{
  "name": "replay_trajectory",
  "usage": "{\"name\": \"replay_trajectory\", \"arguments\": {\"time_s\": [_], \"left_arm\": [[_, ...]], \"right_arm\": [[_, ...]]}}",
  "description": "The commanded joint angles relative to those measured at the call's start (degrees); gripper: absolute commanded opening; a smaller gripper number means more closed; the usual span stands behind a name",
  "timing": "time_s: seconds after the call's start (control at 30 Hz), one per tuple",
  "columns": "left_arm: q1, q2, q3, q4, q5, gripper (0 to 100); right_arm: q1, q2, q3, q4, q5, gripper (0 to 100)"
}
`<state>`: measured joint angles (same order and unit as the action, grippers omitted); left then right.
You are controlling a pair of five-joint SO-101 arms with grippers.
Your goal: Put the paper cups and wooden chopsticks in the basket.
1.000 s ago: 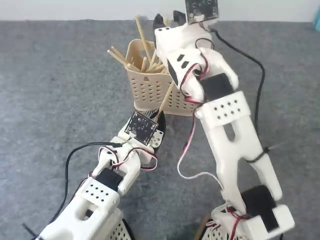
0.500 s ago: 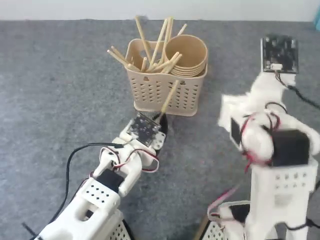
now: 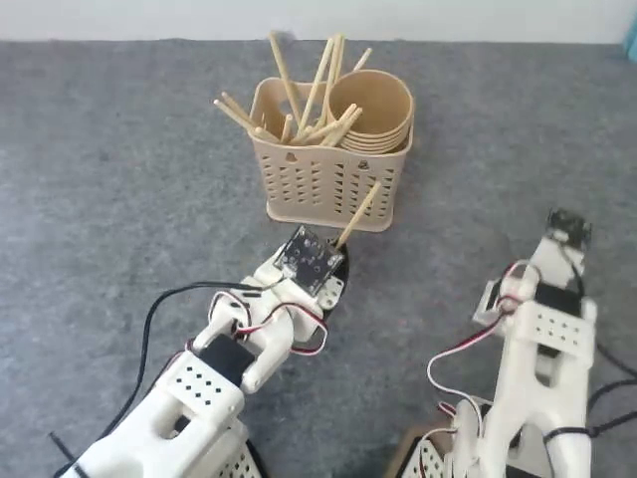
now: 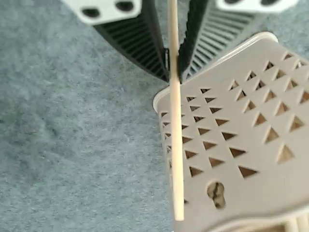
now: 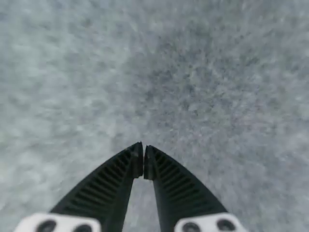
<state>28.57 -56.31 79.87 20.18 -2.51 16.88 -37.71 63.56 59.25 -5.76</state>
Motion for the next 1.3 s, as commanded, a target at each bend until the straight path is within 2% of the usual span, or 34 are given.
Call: {"name": "replay_trajectory", "arguments": {"time_s": [0.0,0.23,0.37,0.47,0.57,0.67,0.8,0.87,0.93,1.27], "left_arm": [[0.2,-2.3,-7.5,6.2,-1.0,1],[-4.0,-4.0,-19.0,13.7,-1.0,1],[-5.1,-14.2,-24.5,18.0,-1.0,1],[-5.2,-23.2,-26.9,17.8,-1.0,1],[-8.0,-27.9,-27.3,10.6,-1.0,1],[-13.0,-27.8,-27.1,-1.9,-1.0,1],[-14.4,-20.7,-28.1,-22.4,-0.6,1],[-14.8,-14.2,-30.6,-28.9,-0.6,1],[-14.9,-7.4,-34.4,-31.1,-0.8,1],[-16.8,22.3,-56.1,-31.3,-0.5,1]], "right_arm": [[0.8,-1.0,4.2,-8.1,0.7,0.8],[1.2,-1.0,5.7,-10.1,0.7,0.8],[0.7,-1.5,8.6,-14.4,0.7,0.8],[0.7,-1.6,8.9,-14.5,0.7,0.8],[0.7,-1.6,9.1,-14.6,0.7,0.8],[0.7,-1.6,9.1,-14.6,0.7,0.8],[0.7,-1.6,9.1,-14.8,0.7,0.8],[0.7,-1.6,9.1,-14.8,0.7,0.8],[0.7,-1.6,9.1,-14.8,0.7,0.8],[0.7,-1.6,9.1,-14.9,0.7,0.8]]}}
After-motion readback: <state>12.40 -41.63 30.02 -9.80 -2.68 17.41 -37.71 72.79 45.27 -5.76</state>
